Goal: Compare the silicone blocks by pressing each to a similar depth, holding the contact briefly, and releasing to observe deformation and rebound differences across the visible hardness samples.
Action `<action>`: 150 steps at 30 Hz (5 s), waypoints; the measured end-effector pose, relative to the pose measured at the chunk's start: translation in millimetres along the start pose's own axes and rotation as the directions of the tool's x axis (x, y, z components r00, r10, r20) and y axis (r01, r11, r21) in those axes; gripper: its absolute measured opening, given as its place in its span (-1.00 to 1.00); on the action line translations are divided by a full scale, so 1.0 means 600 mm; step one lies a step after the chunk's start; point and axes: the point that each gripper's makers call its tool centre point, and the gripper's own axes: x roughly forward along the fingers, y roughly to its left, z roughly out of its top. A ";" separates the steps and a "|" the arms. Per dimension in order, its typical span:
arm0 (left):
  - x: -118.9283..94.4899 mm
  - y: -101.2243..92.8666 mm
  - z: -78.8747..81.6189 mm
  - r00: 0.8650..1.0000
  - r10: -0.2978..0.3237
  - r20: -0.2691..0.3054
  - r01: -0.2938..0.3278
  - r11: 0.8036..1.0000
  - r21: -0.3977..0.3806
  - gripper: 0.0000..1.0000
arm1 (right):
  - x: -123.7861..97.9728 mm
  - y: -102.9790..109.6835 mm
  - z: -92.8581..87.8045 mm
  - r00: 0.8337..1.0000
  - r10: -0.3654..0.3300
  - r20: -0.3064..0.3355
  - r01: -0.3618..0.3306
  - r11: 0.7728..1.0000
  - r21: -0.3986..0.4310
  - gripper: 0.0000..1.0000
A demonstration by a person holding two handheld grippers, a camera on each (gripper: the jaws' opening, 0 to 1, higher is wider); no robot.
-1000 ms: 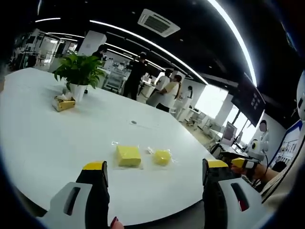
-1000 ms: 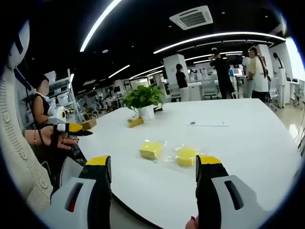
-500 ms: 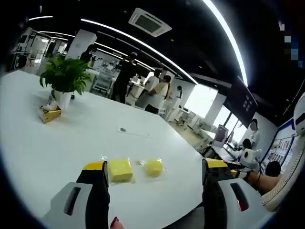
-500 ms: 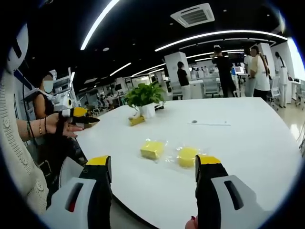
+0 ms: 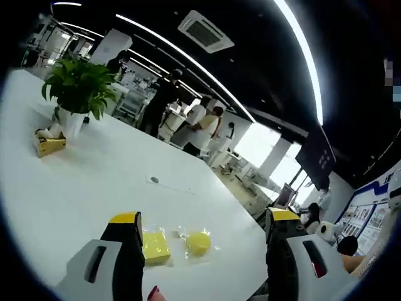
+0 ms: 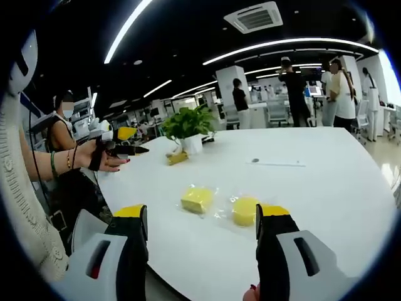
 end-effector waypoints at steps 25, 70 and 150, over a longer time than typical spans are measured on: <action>0.166 0.200 -0.118 0.993 0.035 -0.113 -0.060 0.972 -0.226 0.55 | 0.068 -0.076 -0.052 0.986 -0.069 -0.150 0.080 0.994 0.068 0.29; 0.216 0.310 -0.211 0.999 0.041 -0.001 -0.037 0.892 -0.450 -0.99 | 0.113 -0.101 -0.081 0.955 -0.080 -0.286 0.100 0.993 0.056 0.18; 0.054 -0.345 0.103 0.885 -0.408 -0.224 0.459 0.843 0.280 -1.00 | 0.040 0.087 0.270 0.940 0.327 -0.097 -0.332 0.811 -0.481 0.33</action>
